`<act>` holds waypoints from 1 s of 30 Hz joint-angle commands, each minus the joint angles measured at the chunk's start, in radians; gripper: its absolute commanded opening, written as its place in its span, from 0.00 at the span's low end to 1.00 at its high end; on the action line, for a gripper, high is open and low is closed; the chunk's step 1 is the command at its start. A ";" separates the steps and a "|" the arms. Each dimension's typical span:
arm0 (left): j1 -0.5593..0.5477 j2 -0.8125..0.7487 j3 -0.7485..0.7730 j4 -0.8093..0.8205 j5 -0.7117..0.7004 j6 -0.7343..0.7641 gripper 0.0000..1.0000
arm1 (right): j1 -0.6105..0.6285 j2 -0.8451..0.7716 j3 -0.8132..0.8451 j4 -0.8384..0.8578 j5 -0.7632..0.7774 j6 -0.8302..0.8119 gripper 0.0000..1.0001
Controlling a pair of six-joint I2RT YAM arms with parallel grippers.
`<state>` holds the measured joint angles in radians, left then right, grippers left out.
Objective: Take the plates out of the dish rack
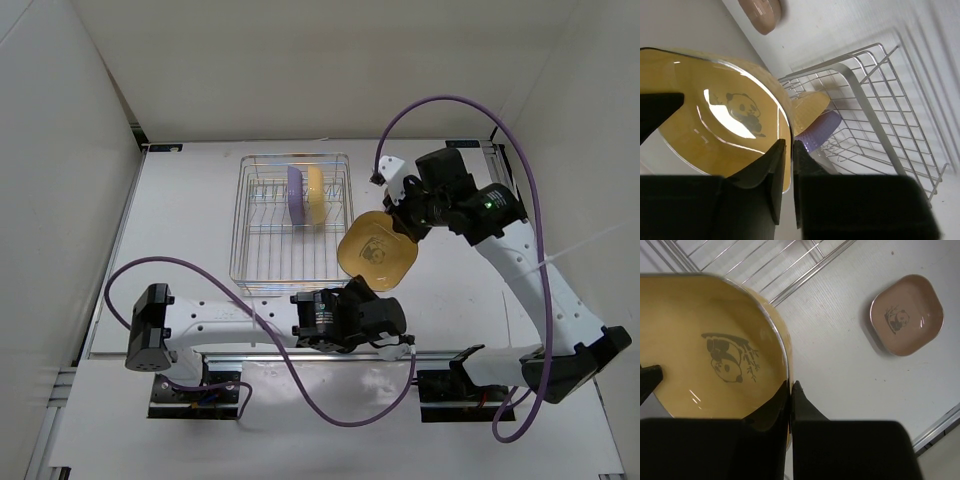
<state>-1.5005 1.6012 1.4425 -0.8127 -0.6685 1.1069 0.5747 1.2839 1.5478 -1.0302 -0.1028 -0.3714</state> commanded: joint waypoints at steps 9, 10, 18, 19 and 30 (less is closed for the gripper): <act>0.045 0.023 0.136 0.027 -0.032 -0.033 0.99 | -0.088 0.023 -0.055 0.157 0.156 0.144 0.00; 0.045 0.023 0.136 0.027 -0.032 -0.033 0.99 | -0.111 0.034 -0.055 0.189 0.156 0.167 0.00; 0.279 -0.021 0.190 0.053 -0.088 -0.024 0.99 | -0.395 0.205 -0.006 0.341 0.080 0.339 0.00; 0.324 -0.021 0.190 0.085 -0.101 -0.034 0.99 | -0.416 0.231 0.023 0.341 0.028 0.351 0.00; 0.853 0.089 0.544 -0.135 0.028 -0.493 0.99 | -0.530 0.610 0.265 0.372 -0.144 0.347 0.00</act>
<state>-0.7261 1.6920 1.8946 -0.8364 -0.7288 0.8154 0.0509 1.8637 1.7195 -0.7120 -0.1677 -0.0513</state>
